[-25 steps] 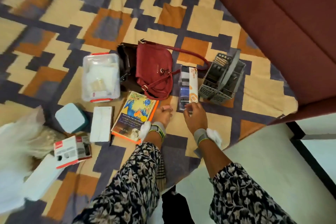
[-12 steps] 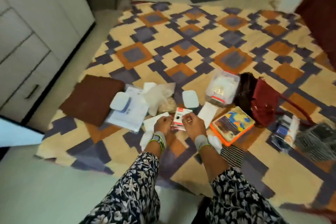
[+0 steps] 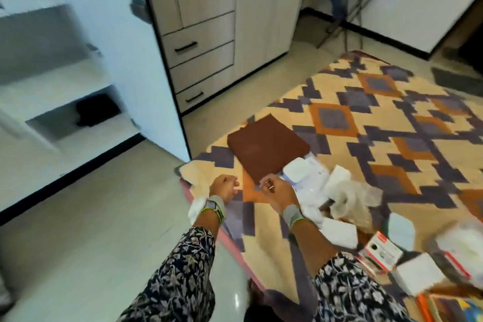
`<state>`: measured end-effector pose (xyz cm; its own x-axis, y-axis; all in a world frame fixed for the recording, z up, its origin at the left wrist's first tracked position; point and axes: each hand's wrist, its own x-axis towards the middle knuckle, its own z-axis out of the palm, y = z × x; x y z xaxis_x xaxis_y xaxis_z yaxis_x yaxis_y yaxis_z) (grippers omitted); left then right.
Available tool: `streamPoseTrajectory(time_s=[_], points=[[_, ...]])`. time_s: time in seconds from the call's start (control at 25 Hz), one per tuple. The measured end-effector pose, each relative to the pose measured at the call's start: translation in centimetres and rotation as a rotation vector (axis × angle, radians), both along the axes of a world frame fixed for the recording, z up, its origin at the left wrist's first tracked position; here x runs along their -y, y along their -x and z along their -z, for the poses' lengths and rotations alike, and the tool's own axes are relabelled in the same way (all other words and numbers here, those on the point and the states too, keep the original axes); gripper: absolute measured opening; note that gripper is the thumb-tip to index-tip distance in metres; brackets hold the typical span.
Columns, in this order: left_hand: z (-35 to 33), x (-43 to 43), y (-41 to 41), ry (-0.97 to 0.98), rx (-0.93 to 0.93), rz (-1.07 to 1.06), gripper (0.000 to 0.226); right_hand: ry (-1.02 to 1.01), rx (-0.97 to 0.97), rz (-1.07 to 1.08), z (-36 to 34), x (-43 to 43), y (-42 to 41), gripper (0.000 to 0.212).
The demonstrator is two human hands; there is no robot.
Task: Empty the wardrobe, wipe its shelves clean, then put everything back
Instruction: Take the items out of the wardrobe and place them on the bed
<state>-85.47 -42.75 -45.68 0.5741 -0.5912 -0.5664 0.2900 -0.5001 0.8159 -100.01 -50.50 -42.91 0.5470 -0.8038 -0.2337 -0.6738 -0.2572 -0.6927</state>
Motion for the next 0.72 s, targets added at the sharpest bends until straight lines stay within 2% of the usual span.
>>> streamPoseTrajectory(time_s=[0.04, 0.16, 0.28, 0.4, 0.52, 0.72], points=[[-0.4, -0.2, -0.4, 0.01, -0.019, -0.021, 0.016, 0.017, -0.01, -0.024, 0.2, 0.4, -0.2, 0.006], [0.6, -6.0, -12.7, -0.007, -0.047, -0.303, 0.015, -0.008, -0.058, -0.332, 1.5, -1.6, -15.2, 0.013], [0.6, -9.4, -18.6, -0.077, -0.053, -0.41, 0.021, -0.037, -0.069, -0.483, 1.7, -2.6, -23.2, 0.013], [0.6, -12.5, -24.2, -0.072, -0.034, -0.585, 0.013, -0.057, -0.087, -0.646, 1.4, -3.9, -31.3, 0.011], [0.3, -15.5, -29.4, -0.098, -0.016, -0.713, 0.012, -0.061, -0.03, -0.742, 0.3, -6.0, -38.6, 0.016], [2.1, -19.4, -37.7, -0.111, -0.024, -0.815, 0.013, -0.072, -0.042, -0.829, 1.5, -9.7, -49.3, 0.017]])
